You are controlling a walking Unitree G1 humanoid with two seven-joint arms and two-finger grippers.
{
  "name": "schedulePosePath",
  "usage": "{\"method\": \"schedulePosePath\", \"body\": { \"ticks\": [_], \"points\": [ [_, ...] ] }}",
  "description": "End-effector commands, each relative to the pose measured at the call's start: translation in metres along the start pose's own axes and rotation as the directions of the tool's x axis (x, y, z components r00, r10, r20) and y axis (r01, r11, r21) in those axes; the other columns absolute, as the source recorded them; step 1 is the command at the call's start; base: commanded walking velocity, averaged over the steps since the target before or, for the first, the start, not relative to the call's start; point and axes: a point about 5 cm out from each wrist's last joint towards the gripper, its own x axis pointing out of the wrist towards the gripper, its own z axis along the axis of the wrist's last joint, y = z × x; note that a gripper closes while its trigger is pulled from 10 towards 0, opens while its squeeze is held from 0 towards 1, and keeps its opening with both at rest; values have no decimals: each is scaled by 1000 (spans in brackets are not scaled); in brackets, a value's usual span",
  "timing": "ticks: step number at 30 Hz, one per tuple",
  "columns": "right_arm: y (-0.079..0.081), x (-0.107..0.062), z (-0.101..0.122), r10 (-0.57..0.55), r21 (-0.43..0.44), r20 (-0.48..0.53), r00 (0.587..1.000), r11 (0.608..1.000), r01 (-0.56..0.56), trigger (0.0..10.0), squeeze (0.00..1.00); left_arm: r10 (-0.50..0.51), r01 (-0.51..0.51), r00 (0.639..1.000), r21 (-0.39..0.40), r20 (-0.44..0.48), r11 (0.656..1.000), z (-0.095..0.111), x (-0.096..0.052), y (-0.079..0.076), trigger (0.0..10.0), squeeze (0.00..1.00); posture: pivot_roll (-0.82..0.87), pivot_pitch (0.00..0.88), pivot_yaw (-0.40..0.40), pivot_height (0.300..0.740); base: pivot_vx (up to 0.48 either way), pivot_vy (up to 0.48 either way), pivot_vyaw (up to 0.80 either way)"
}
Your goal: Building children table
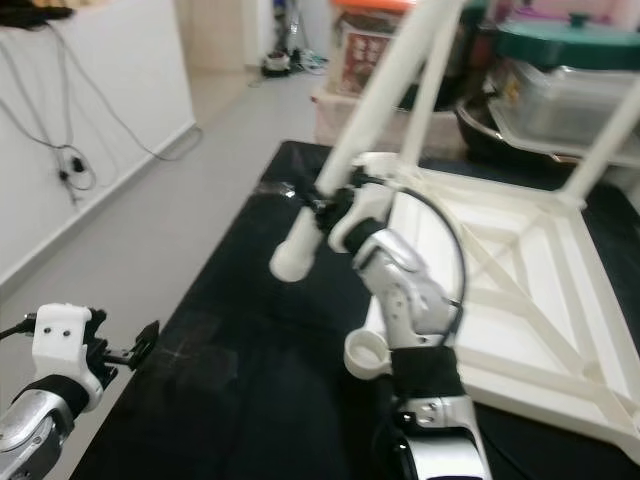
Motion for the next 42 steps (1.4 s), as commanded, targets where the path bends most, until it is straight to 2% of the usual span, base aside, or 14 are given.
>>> {"method": "schedulePosePath", "body": {
  "ticks": [1,3,6,9,12,17,21,24,26,30,34,36,42],
  "points": [
    [6,-1,-1,10,-4,7,1000,1000,-10,10000,0,-5,5,1000,-12,6,1000,1,-2,-3,10000,0,38,0,-59,740,0,480,-756],
    [13,-1,-6,35,-33,4,999,999,-34,10000,0,-14,14,1000,17,0,1000,-2,-3,-9,10000,0,38,0,-59,740,0,480,-781],
    [15,-1,-6,43,-45,6,999,998,-43,10000,0,-10,9,1000,32,10,999,-2,-2,-11,10000,0,40,0,-61,740,0,160,-785],
    [16,-1,-2,64,-112,19,998,992,-61,10000,0,1,-2,1000,50,17,999,-3,-1,-14,10000,0,43,0,-64,740,0,0,0],
    [17,0,-1,68,-127,18,998,990,-65,10000,0,1,-2,1000,49,16,999,-3,-1,-16,10000,0,43,0,-64,740,0,0,0],
    [8,1,3,33,-159,6,999,987,-31,10000,0,20,-19,1000,100,-8,995,-8,1,-15,10000,0,43,0,-68,740,0,0,-325],
    [3,0,4,8,-154,4,1000,988,-8,10000,0,21,-20,1000,104,-6,994,-9,2,-16,10000,0,35,0,-65,740,0,0,-738],
    [-12,-3,12,-20,-214,9,1000,977,21,10000,0,23,-22,1000,114,-9,993,-10,5,-18,10000,0,24,0,-59,740,0,0,-769],
    [-14,-4,14,-20,-230,10,1000,973,22,10000,0,26,-25,1000,117,-11,993,-11,6,-18,10000,0,24,0,-59,740,0,0,-769],
    [-16,-7,18,22,-317,10,1000,948,-18,10000,0,7,-7,1000,137,-4,991,-10,9,-21,10000,0,13,0,-60,740,0,0,-384],
    [-15,-7,17,31,-333,0,1000,942,-29,10000,0,10,-11,1000,127,10,992,-9,11,-21,10000,0,13,0,-62,740,0,-316,0],
    [-13,-6,12,35,-338,-11,999,941,-36,10000,0,25,-27,1000,139,18,990,-10,13,-21,10000,0,14,0,-64,740,0,0,0],
    [-14,-3,8,27,-345,-16,1000,938,-31,10000,0,47,-48,999,108,10,993,-12,13,-20,10000,0,19,0,-66,740,0,0,0]
  ]
}}
